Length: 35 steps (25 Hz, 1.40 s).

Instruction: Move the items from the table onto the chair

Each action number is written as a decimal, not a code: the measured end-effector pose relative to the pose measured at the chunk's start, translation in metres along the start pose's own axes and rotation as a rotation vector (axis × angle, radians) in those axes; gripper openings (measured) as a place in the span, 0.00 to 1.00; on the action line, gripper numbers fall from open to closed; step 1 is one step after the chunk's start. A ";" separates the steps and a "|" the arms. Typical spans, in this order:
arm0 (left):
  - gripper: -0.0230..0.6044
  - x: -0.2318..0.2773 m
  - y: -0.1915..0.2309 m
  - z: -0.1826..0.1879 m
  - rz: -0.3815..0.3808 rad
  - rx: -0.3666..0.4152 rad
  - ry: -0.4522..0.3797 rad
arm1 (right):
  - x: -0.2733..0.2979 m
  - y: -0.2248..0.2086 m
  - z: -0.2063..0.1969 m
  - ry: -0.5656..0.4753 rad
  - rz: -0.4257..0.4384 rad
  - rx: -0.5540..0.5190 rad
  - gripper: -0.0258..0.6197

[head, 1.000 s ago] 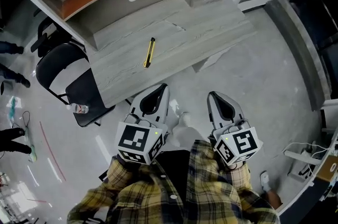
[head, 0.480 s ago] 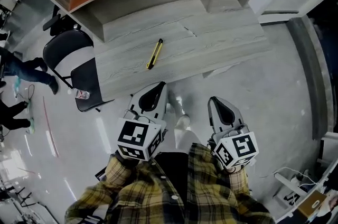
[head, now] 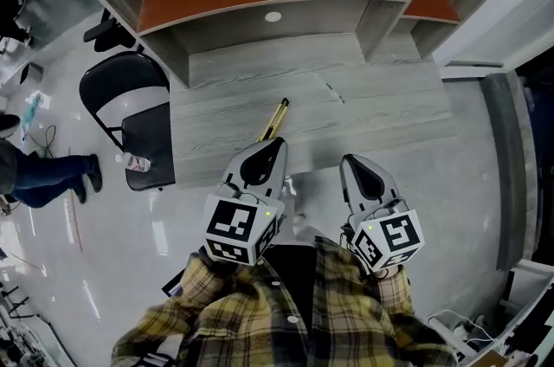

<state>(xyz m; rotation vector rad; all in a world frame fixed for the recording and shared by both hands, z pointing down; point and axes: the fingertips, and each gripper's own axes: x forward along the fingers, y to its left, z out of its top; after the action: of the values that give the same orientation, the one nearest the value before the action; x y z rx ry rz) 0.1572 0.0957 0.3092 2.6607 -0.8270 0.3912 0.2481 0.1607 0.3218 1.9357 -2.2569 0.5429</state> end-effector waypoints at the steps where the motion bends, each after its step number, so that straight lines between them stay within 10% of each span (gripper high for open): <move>1: 0.04 0.005 0.009 0.004 0.004 -0.005 -0.004 | 0.012 0.000 0.006 0.000 0.006 -0.012 0.07; 30: 0.05 0.083 0.082 -0.047 0.262 -0.146 0.171 | 0.134 -0.044 0.009 0.156 0.324 -0.011 0.07; 35: 0.21 0.086 0.083 -0.064 0.247 -0.153 0.226 | 0.135 -0.045 0.001 0.179 0.352 0.001 0.07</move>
<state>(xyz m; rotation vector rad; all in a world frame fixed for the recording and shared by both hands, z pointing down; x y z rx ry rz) 0.1668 0.0132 0.4164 2.3275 -1.0678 0.6482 0.2684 0.0298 0.3725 1.4267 -2.4854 0.7223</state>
